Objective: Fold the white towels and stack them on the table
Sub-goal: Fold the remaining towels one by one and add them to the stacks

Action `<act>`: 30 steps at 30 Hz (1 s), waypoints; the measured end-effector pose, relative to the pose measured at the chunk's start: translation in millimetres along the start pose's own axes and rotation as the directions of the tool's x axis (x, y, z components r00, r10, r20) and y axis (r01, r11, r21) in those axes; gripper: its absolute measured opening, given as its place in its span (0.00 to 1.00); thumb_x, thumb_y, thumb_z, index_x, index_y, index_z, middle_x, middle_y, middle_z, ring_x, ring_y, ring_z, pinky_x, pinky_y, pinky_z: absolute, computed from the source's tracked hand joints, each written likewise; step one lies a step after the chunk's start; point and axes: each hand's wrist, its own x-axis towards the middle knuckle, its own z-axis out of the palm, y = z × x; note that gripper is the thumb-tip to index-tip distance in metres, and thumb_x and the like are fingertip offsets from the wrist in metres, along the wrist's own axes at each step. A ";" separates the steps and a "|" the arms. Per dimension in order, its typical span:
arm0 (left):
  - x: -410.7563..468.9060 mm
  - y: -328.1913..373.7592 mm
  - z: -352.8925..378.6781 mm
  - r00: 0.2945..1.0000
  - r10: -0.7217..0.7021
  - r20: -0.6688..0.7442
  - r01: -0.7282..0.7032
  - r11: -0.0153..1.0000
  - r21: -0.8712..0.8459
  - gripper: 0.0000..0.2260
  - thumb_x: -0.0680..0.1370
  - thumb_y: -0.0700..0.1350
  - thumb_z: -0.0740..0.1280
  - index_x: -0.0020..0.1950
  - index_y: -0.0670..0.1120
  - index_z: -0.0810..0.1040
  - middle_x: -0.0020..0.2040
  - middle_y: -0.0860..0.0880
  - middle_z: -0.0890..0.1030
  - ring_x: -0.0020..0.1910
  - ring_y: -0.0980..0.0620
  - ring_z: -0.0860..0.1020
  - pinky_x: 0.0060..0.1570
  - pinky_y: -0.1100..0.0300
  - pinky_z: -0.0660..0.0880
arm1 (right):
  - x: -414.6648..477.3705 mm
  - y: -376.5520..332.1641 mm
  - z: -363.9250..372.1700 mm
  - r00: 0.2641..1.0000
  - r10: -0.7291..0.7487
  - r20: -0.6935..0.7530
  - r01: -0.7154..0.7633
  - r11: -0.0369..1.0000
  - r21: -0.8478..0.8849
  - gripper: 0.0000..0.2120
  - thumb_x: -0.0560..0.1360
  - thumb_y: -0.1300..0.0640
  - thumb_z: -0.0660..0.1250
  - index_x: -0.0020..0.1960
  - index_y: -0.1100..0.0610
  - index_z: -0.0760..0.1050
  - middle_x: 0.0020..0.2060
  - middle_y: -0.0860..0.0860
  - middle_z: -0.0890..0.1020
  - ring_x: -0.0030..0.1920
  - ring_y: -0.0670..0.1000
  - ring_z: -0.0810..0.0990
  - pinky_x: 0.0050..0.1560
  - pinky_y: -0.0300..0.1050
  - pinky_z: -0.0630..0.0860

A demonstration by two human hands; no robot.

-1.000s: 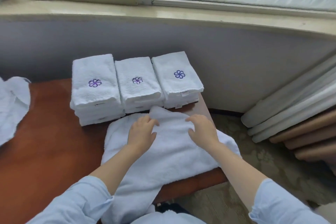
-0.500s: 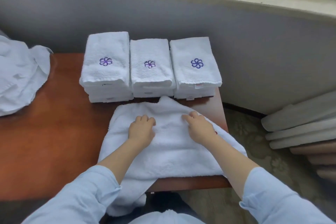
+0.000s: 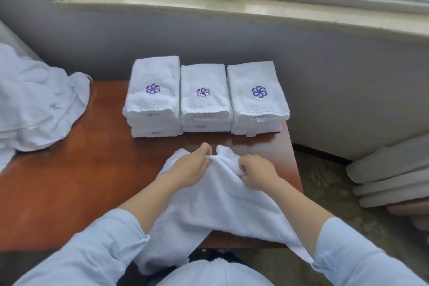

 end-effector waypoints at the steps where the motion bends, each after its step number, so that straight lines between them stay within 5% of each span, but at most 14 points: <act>1: -1.4 1.5 -8.1 1.000 0.000 -0.017 0.000 1.000 0.007 0.03 0.81 0.52 0.55 0.49 0.57 0.61 0.35 0.53 0.74 0.37 0.49 0.74 0.36 0.53 0.70 | -2.7 -1.8 -4.0 0.999 0.024 -0.043 -0.021 0.997 0.076 0.06 0.71 0.61 0.62 0.44 0.53 0.65 0.38 0.47 0.72 0.42 0.55 0.71 0.34 0.46 0.61; 6: -4.9 3.9 -51.0 0.996 -0.010 -0.094 0.015 0.998 0.056 0.06 0.75 0.50 0.60 0.51 0.56 0.69 0.45 0.55 0.77 0.44 0.50 0.77 0.41 0.55 0.70 | -15.6 -6.3 -38.0 0.975 0.105 -0.197 -0.034 0.943 0.332 0.07 0.74 0.58 0.61 0.51 0.53 0.69 0.39 0.49 0.78 0.40 0.54 0.76 0.37 0.49 0.70; 9: -6.8 5.1 -67.2 0.989 0.003 -0.146 0.019 0.989 0.148 0.04 0.75 0.50 0.59 0.47 0.55 0.72 0.47 0.56 0.73 0.50 0.49 0.76 0.45 0.56 0.69 | -19.9 -14.1 -53.6 0.997 -0.006 -0.071 0.022 0.973 0.229 0.05 0.72 0.56 0.62 0.41 0.58 0.70 0.36 0.50 0.75 0.39 0.54 0.75 0.36 0.50 0.68; 13: -15.2 0.2 -90.9 0.941 -0.018 -0.339 0.058 0.993 0.108 0.06 0.75 0.47 0.59 0.39 0.47 0.71 0.43 0.52 0.75 0.44 0.47 0.76 0.39 0.55 0.69 | -22.1 -24.6 -65.3 0.999 0.029 -0.029 -0.021 0.965 0.260 0.13 0.72 0.56 0.61 0.34 0.55 0.60 0.29 0.50 0.65 0.32 0.50 0.63 0.36 0.46 0.60; 19: -38.7 -19.7 -132.2 0.861 0.028 -0.509 0.088 0.975 0.203 0.03 0.73 0.45 0.60 0.41 0.51 0.73 0.41 0.54 0.72 0.41 0.46 0.76 0.38 0.57 0.66 | -20.9 -45.0 -92.8 0.973 0.062 -0.220 0.031 0.918 0.394 0.05 0.80 0.51 0.60 0.45 0.49 0.70 0.39 0.45 0.76 0.42 0.49 0.75 0.43 0.48 0.71; 24: -46.7 -18.2 -189.2 0.710 0.213 -0.672 0.097 0.915 0.392 0.12 0.69 0.44 0.55 0.42 0.43 0.76 0.41 0.47 0.72 0.37 0.40 0.73 0.35 0.56 0.64 | -15.8 -73.8 -136.0 0.879 0.038 -0.475 0.139 0.934 0.331 0.14 0.80 0.62 0.56 0.61 0.54 0.76 0.54 0.53 0.76 0.55 0.55 0.75 0.54 0.50 0.73; 30: -62.0 -7.1 -261.7 0.564 0.404 -0.720 0.056 0.851 0.522 0.10 0.67 0.41 0.54 0.38 0.42 0.75 0.39 0.45 0.73 0.33 0.41 0.71 0.33 0.57 0.63 | -18.8 -104.0 -205.0 0.713 -0.042 -0.700 0.298 0.922 0.247 0.17 0.76 0.68 0.56 0.54 0.57 0.81 0.47 0.48 0.75 0.56 0.53 0.72 0.53 0.50 0.73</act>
